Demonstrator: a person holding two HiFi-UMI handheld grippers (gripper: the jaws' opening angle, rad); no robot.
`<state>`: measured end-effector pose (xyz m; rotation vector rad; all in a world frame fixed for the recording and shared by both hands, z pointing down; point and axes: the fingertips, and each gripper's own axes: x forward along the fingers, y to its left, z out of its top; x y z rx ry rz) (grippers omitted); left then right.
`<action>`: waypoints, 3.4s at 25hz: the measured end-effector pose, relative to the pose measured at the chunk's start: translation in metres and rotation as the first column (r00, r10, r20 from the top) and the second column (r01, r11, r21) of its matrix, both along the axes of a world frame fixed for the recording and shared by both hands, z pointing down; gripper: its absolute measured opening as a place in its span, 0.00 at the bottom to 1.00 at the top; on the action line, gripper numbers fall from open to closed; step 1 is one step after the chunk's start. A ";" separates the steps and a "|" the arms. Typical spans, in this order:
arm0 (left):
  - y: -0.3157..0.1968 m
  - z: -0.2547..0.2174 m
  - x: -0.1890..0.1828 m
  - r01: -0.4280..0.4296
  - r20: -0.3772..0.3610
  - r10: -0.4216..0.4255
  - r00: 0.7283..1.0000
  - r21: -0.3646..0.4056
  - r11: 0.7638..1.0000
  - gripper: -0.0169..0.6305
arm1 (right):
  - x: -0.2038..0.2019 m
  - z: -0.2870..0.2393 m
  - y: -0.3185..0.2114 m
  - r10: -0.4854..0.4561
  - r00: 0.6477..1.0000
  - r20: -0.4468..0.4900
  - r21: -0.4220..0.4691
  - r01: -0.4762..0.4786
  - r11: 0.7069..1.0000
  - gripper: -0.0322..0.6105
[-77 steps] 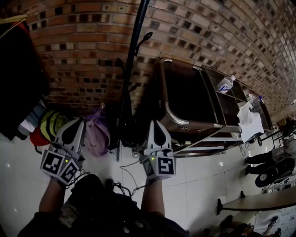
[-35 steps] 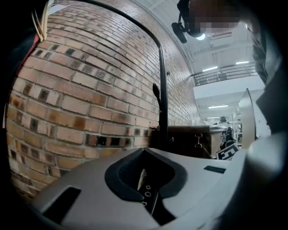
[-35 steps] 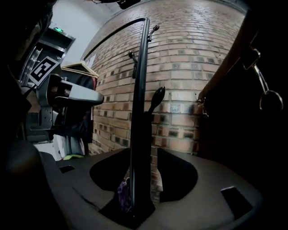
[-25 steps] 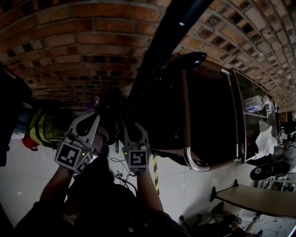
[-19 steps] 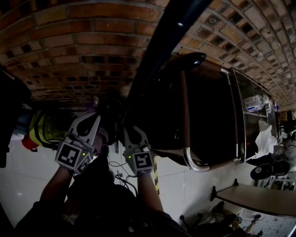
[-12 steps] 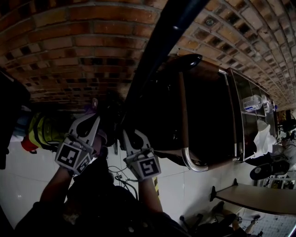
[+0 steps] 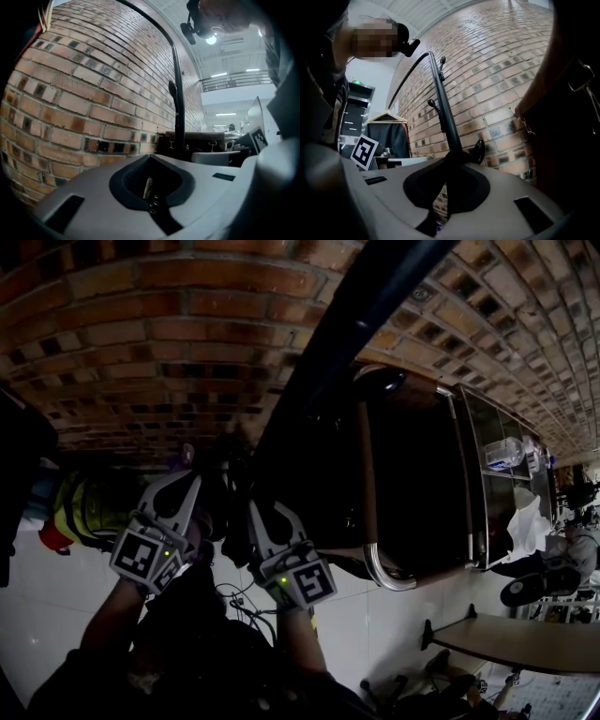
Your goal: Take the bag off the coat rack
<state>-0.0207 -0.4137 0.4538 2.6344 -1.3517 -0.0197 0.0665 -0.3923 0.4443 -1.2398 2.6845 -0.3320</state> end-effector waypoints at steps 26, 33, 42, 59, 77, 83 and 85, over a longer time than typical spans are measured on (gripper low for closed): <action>-0.024 -0.035 0.003 -0.030 -0.034 0.031 0.999 0.049 0.998 0.05 | 0.044 -0.121 -0.016 0.073 0.985 0.154 0.139 -0.095 0.986 0.09; -0.007 -0.052 0.012 -0.050 -0.038 0.054 0.998 0.081 0.995 0.05 | 0.044 -0.145 0.016 0.057 0.994 0.095 0.193 -0.074 0.978 0.09; 0.050 -0.093 0.024 -0.060 -0.053 0.068 0.996 0.132 0.989 0.05 | 0.063 -0.168 0.086 0.064 0.993 0.098 0.202 -0.083 0.976 0.09; 0.230 -0.133 0.036 -0.004 -0.027 0.009 1.000 0.183 0.983 0.05 | 0.070 -0.169 0.257 -0.077 0.987 0.138 0.153 0.055 0.987 0.09; 0.301 -0.151 0.002 -0.044 -0.053 0.056 0.997 0.211 0.976 0.05 | 0.011 -0.196 0.336 -0.114 0.991 0.074 0.197 0.098 0.975 0.09; 0.340 -0.162 -0.041 -0.033 -0.049 0.045 0.998 0.217 0.976 0.05 | -0.016 -0.194 0.354 -0.069 0.990 0.120 0.183 0.046 0.982 0.09; 0.354 -0.162 -0.055 -0.028 -0.052 0.040 0.998 0.216 0.976 0.05 | -0.028 -0.192 0.365 -0.076 0.989 0.125 0.179 0.053 0.982 0.09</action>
